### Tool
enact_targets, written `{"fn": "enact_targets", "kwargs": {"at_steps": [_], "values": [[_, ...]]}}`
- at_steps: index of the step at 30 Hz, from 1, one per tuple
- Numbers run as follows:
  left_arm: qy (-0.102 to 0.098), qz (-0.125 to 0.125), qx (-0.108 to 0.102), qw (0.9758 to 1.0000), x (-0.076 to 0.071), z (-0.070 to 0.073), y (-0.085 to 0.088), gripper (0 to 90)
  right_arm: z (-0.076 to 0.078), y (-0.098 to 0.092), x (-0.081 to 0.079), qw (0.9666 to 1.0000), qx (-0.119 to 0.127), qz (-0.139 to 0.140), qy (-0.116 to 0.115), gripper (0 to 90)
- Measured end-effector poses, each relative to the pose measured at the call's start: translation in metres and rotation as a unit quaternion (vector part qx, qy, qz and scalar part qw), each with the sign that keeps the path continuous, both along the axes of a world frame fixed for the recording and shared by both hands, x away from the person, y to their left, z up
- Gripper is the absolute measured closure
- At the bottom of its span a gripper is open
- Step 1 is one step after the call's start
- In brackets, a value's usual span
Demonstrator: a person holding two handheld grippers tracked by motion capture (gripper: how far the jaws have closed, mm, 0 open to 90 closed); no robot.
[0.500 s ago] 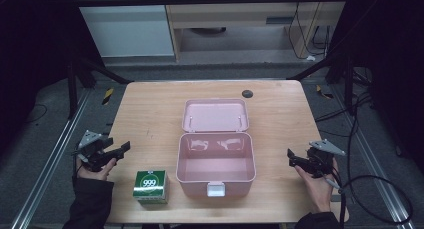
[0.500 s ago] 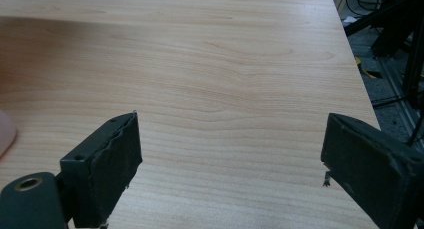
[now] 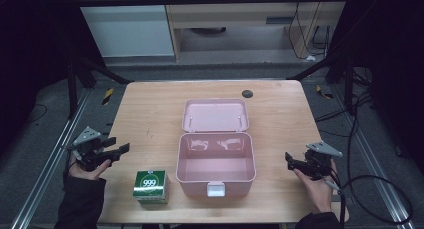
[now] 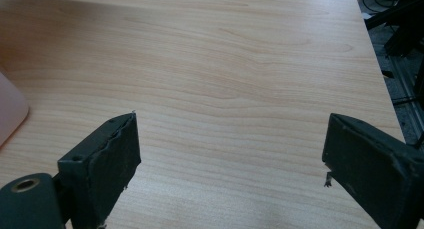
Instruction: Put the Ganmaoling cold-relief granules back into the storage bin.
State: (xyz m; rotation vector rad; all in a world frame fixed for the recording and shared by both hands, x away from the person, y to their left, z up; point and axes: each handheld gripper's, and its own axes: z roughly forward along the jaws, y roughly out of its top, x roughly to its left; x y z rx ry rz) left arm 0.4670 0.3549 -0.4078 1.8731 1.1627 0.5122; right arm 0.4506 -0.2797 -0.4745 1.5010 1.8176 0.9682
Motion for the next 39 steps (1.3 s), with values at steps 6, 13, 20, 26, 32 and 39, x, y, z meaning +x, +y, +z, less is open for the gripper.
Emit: {"fn": "enact_targets", "kwargs": {"at_steps": [6,13,20,26,32,39], "values": [[-0.004,-0.048,0.018,0.9987,-0.003,0.014,-0.004,33.6,0.0,0.003,0.0,1.0,-0.006,0.004,0.004,8.0],[-0.007,-0.086,0.035,0.9957,-0.008,0.024,-0.007,33.3,0.0,0.004,-0.002,0.9999,-0.014,0.005,0.001,7.8],[-0.007,-0.115,0.065,0.9912,-0.009,0.033,-0.012,30.8,-0.001,0.005,-0.002,0.9999,-0.015,0.007,0.004,7.5],[0.017,-0.161,0.094,0.9824,-0.009,0.038,-0.017,26.9,-0.002,0.006,-0.001,0.9998,-0.018,0.011,0.005,7.2],[0.033,-0.176,0.117,0.9769,-0.009,0.04,-0.02,23.6,-0.002,0.007,-0.001,0.9997,-0.018,0.012,0.006,7.0],[0.044,-0.217,0.136,0.9657,-0.013,0.043,-0.025,20.3,-0.003,0.009,-0.001,0.9995,-0.029,0.015,0.005,6.6]]}}
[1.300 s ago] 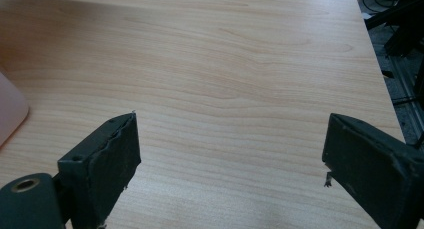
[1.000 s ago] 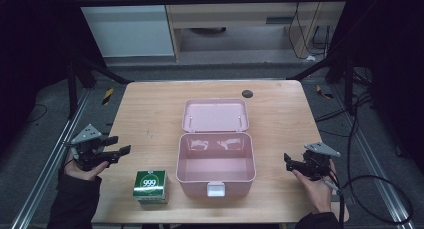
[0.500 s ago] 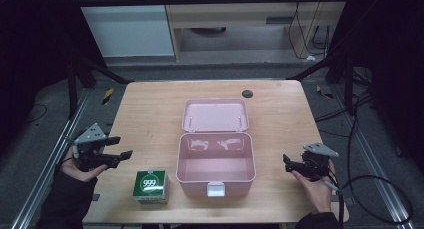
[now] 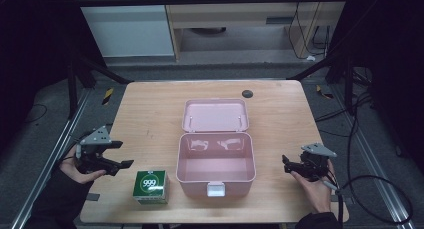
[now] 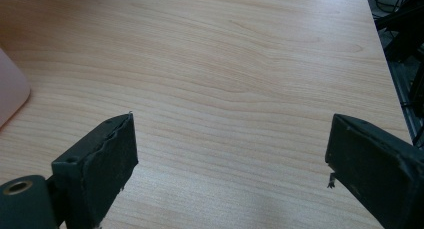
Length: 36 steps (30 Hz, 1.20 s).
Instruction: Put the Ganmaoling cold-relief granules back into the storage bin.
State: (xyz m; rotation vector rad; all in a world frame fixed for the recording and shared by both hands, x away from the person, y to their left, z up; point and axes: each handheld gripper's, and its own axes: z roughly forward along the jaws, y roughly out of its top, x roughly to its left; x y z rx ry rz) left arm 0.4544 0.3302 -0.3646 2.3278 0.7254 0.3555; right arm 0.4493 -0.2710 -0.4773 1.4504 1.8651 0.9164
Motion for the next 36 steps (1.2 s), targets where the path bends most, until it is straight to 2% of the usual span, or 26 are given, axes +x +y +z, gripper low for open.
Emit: {"fn": "enact_targets", "kwargs": {"at_steps": [2,3,4,5,6,7,9,10,11,12,14,15,16,18,21,24,26,27,31,33,36], "values": [[0.006,-0.015,0.012,0.9998,-0.001,0.001,-0.003,18.7,0.0,0.0,0.0,1.0,-0.001,0.0,0.0,6.5],[0.006,-0.015,0.012,0.9998,-0.001,0.001,-0.003,18.3,0.0,0.0,0.0,1.0,-0.001,0.001,0.0,6.5],[0.007,-0.027,0.022,0.9994,-0.002,0.001,-0.007,18.0,0.0,0.0,0.0,1.0,0.0,0.001,0.0,6.4],[0.007,-0.027,0.022,0.9994,-0.002,0.001,-0.007,17.9,0.0,0.0,0.0,1.0,0.0,0.001,0.0,6.4],[0.01,-0.044,0.03,0.9985,-0.003,0.002,-0.01,17.8,0.0,0.001,0.0,1.0,0.0,0.001,0.002,6.3],[0.01,-0.044,0.03,0.9985,-0.003,0.002,-0.01,17.7,0.0,0.001,0.0,1.0,0.0,0.001,0.002,6.3],[0.015,-0.068,0.041,0.9967,-0.003,0.003,-0.016,17.6,-0.001,0.001,0.0,1.0,-0.003,0.002,0.002,6.1],[0.015,-0.068,0.041,0.9967,-0.003,0.003,-0.016,17.6,-0.001,0.001,0.0,1.0,-0.004,0.002,0.002,6.1],[0.019,-0.085,0.049,0.995,-0.003,0.004,-0.02,17.4,-0.001,0.001,0.0,1.0,-0.005,0.003,0.002,6.0],[0.019,-0.085,0.049,0.995,-0.003,0.004,-0.02,17.2,-0.001,0.001,0.0,1.0,-0.005,0.003,0.003,5.9],[0.024,-0.103,0.064,0.9924,-0.003,0.005,-0.026,16.6,-0.002,0.001,0.001,1.0,-0.005,0.003,0.005,5.8],[0.024,-0.103,0.064,0.9924,-0.003,0.005,-0.026,16.3,-0.002,0.001,0.0,1.0,-0.005,0.003,0.006,5.8],[0.028,-0.111,0.071,0.9909,-0.003,0.005,-0.03,15.8,-0.002,0.001,0.0,1.0,-0.007,0.003,0.006,5.8],[0.029,-0.114,0.074,0.9903,-0.003,0.004,-0.031,15.1,-0.002,0.001,0.0,0.9999,-0.007,0.003,0.006,5.7],[0.034,-0.124,0.085,0.9881,-0.003,0.003,-0.036,14.3,-0.002,0.002,0.001,0.9999,-0.007,0.004,0.007,5.6],[0.035,-0.127,0.089,0.9873,-0.002,0.002,-0.038,14.1,-0.003,0.002,0.001,0.9999,-0.008,0.004,0.008,5.5],[0.041,-0.133,0.099,0.9853,-0.003,0.0,-0.041,13.2,-0.003,0.002,0.001,0.9999,-0.009,0.005,0.008,5.5],[0.041,-0.133,0.099,0.9853,-0.003,0.0,-0.041,12.9,-0.003,0.002,0.001,0.9999,-0.009,0.005,0.008,5.5],[0.048,-0.144,0.105,0.9829,-0.004,-0.003,-0.046,12.1,-0.003,0.002,0.001,0.9999,-0.01,0.005,0.011,5.3],[0.049,-0.145,0.105,0.9826,-0.004,-0.004,-0.046,12.0,-0.004,0.002,0.001,0.9998,-0.012,0.005,0.012,5.3],[0.055,-0.152,0.11,0.9807,-0.005,-0.007,-0.049,11.9,-0.004,0.002,0.001,0.9998,-0.012,0.006,0.013,5.1]]}}
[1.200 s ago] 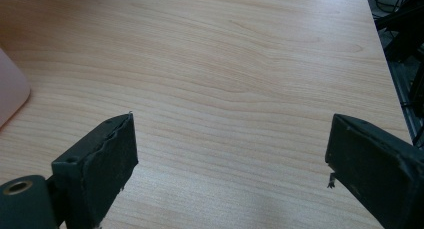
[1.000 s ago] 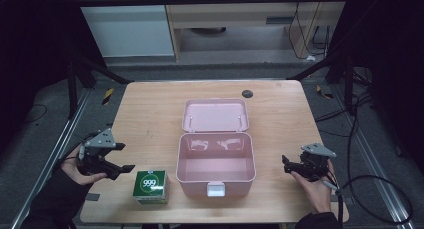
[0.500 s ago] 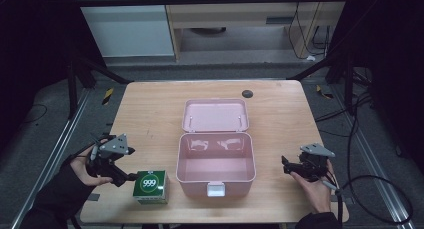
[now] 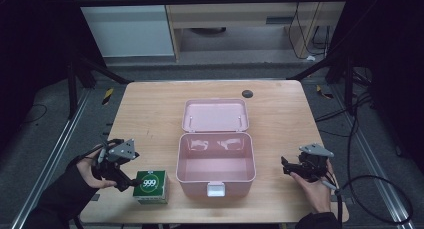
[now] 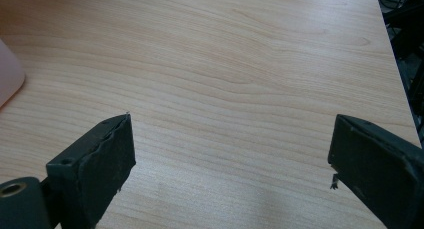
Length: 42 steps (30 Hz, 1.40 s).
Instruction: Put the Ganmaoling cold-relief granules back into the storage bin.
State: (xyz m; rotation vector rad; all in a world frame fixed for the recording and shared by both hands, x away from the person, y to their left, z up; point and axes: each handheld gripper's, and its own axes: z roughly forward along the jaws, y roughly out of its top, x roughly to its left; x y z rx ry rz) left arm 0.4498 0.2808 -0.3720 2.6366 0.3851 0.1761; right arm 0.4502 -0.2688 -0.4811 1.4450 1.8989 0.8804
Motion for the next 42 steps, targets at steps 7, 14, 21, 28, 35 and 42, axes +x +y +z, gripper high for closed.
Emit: {"fn": "enact_targets", "kwargs": {"at_steps": [7,14,21,28,35,42], "values": [[0.013,-0.012,0.006,0.9998,-0.002,-0.008,-0.007,11.7,0.001,0.001,0.0,1.0,-0.003,0.001,-0.002,5.0],[0.023,-0.028,0.019,0.9992,-0.003,-0.011,-0.015,10.4,0.0,0.001,0.0,1.0,-0.004,0.001,0.001,4.9],[0.025,-0.046,0.037,0.998,-0.004,-0.015,-0.025,6.6,-0.001,0.001,0.0,1.0,-0.005,0.002,0.005,4.8],[0.025,-0.056,0.051,0.9968,-0.005,-0.02,-0.031,5.2,-0.002,0.001,0.0,0.9999,-0.007,0.0,0.007,4.8],[0.029,-0.063,0.057,0.996,-0.004,-0.025,-0.037,4.8,-0.003,0.002,0.001,0.9999,-0.009,0.001,0.01,4.7],[0.028,-0.073,0.067,0.9947,-0.004,-0.031,-0.04,4.5,-0.004,0.002,0.001,0.9998,-0.012,0.001,0.013,4.6]]}}
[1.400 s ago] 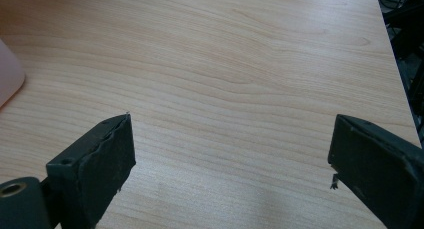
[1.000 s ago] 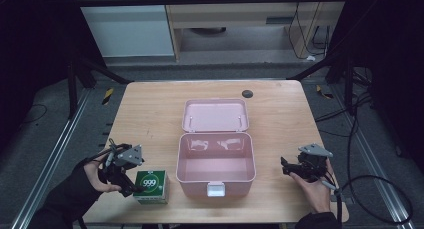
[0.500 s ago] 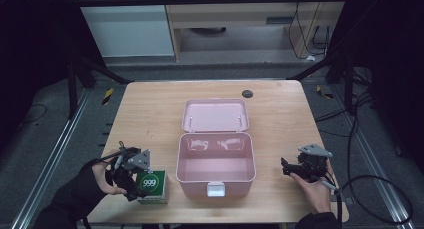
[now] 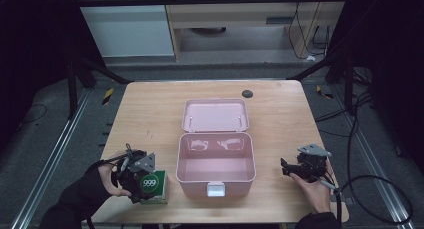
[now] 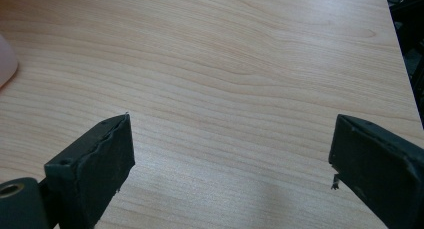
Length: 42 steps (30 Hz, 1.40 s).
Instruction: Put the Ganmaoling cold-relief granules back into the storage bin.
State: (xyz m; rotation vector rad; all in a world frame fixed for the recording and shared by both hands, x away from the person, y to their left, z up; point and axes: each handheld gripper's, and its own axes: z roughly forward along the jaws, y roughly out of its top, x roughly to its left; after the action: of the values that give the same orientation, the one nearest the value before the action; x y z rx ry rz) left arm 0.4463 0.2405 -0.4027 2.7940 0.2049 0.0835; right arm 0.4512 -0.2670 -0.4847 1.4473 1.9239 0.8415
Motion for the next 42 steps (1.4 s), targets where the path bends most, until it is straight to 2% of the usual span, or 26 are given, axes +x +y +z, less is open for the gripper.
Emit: {"fn": "enact_targets", "kwargs": {"at_steps": [15,19,28,37,42], "values": [[0.007,-0.012,0.019,0.9997,0.003,-0.013,-0.005,5.2,-0.001,0.0,0.0,1.0,-0.001,0.002,0.004,4.3],[0.013,-0.013,0.026,0.9995,0.005,-0.019,-0.005,5.6,-0.001,0.0,0.0,1.0,-0.002,0.002,0.004,4.3],[0.031,-0.014,0.024,0.9991,0.008,-0.031,-0.004,7.9,-0.002,0.001,0.001,1.0,-0.002,0.004,0.005,4.3],[0.035,-0.014,0.023,0.999,0.008,-0.033,-0.004,10.1,-0.002,0.001,0.001,1.0,-0.005,0.004,0.007,4.3],[0.031,-0.018,0.028,0.999,0.008,-0.033,-0.004,10.5,-0.002,0.001,0.001,1.0,-0.005,0.004,0.007,4.2]]}}
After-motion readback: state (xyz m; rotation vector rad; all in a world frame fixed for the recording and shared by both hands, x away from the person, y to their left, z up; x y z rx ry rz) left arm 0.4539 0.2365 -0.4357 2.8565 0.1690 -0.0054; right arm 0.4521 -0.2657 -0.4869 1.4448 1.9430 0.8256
